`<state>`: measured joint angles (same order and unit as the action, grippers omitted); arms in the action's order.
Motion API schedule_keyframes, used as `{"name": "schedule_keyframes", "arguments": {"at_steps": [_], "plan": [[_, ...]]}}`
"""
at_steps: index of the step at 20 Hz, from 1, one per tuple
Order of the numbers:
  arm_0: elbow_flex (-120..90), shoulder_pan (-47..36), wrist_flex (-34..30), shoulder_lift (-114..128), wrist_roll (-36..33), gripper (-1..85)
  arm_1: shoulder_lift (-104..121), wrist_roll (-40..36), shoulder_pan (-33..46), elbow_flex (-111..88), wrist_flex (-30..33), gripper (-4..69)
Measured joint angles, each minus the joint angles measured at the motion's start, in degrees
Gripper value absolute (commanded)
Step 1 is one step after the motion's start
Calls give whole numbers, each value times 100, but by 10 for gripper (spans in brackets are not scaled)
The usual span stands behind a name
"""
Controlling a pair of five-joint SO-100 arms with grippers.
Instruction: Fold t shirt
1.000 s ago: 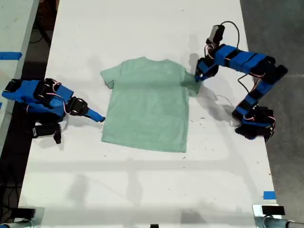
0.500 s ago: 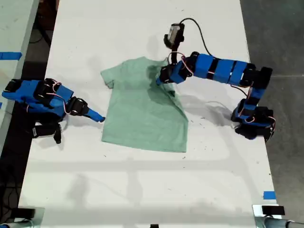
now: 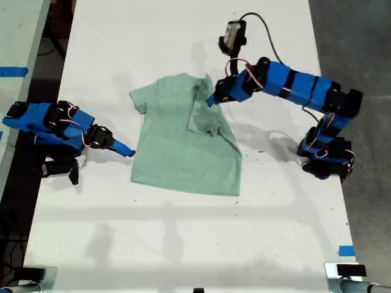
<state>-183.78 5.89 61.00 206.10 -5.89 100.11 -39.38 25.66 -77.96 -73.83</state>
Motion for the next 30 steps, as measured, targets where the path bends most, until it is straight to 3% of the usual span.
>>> {"name": "schedule_keyframes", "arguments": {"at_steps": [2,7,10,18,30], "plan": [[0,0,0,0,0,115,1661,193,105,-1477,141,5],[0,0,0,0,0,115,6565,1107,-229,-6855,1169,5],[0,0,0,0,0,115,9492,1521,-387,-9457,905,6],[0,0,0,0,-35,115,10002,2417,-352,-9668,396,6],[0,0,0,0,-35,115,10002,2514,-360,-9677,369,6]]}}
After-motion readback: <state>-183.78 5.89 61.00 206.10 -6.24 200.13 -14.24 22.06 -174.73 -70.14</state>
